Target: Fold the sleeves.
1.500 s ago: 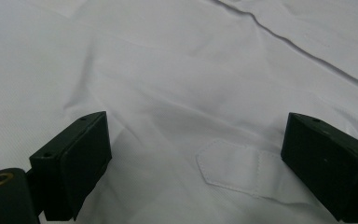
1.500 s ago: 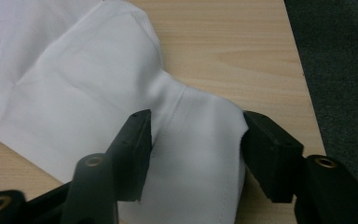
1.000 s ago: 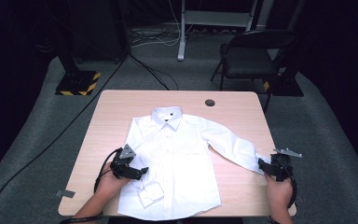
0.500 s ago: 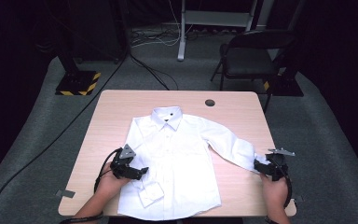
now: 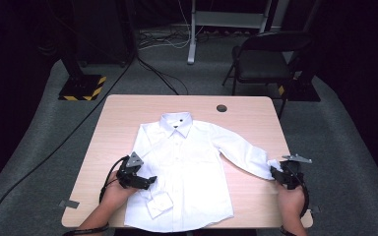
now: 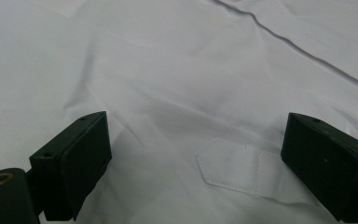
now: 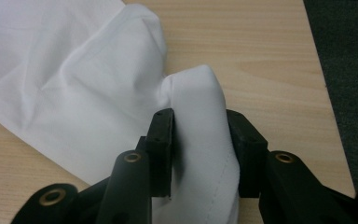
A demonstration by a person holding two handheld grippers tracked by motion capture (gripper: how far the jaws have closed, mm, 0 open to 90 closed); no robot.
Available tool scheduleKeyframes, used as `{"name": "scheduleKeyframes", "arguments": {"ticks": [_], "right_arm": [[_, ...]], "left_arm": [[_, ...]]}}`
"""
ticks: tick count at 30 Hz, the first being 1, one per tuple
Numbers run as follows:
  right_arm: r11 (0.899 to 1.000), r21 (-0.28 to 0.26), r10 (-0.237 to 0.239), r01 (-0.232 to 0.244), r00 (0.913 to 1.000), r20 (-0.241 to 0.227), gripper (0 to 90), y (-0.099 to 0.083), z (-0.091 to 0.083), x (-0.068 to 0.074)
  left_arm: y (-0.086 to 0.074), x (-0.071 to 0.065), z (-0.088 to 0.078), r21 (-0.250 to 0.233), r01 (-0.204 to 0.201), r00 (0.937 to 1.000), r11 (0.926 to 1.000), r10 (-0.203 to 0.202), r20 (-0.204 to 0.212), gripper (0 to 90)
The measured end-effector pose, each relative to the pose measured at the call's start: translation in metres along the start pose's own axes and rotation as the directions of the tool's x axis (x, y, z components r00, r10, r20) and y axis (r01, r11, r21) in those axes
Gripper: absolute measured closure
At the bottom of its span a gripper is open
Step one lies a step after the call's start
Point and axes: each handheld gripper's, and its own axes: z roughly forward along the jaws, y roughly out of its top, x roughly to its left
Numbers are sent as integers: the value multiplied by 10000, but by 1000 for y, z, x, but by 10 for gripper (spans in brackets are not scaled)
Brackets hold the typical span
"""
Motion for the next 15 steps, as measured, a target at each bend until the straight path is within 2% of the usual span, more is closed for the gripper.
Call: {"name": "scheduleKeyframes", "arguments": {"ticks": [7, 15], "right_arm": [[9973, -678, 272, -286, 9994, -213, 649, 5, -13, -3], [9851, -1621, 560, -578, 9983, -158, 651, 12, -33, -11]], "left_arm": [[0, 0, 0, -3, 1, 10000, 10000, -1, 4, 77], [3, -5, 3, -10, -80, 9999, 10000, 80, 95, 77]]}}
